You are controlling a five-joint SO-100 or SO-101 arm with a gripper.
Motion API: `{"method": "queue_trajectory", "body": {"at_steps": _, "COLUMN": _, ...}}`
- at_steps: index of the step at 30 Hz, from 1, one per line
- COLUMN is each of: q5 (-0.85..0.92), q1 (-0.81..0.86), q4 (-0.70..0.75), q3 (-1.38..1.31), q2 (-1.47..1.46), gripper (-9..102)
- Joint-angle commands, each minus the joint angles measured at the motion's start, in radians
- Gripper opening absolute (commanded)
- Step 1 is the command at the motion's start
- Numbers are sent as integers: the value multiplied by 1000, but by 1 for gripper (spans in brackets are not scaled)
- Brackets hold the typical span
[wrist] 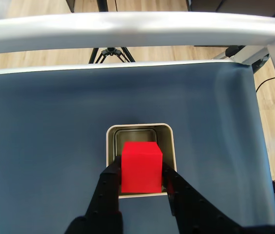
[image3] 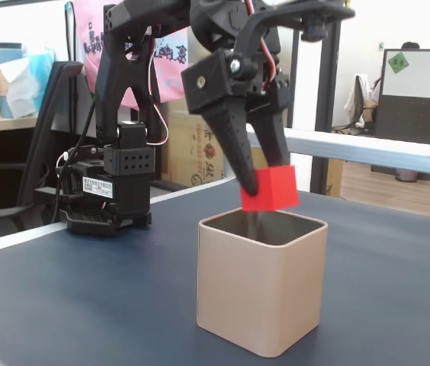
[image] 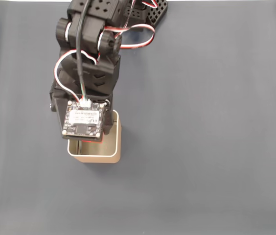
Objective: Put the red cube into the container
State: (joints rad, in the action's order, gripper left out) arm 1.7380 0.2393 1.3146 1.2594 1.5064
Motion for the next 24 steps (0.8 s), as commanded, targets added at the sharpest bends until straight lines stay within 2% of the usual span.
{"method": "queue_trajectory", "body": {"at_steps": 1, "q5": 21, "q1": 12, "q4": 8, "q3": -49, "q2": 3, "gripper": 0}}
{"method": "queue_trajectory", "body": {"at_steps": 18, "q5": 38, "q1": 9, "q4": 8, "q3": -25, "q2": 6, "gripper": 0}}
{"method": "queue_trajectory", "body": {"at_steps": 24, "q5": 35, "q1": 11, "q4": 8, "q3": -15, "q2": 9, "gripper": 6}}
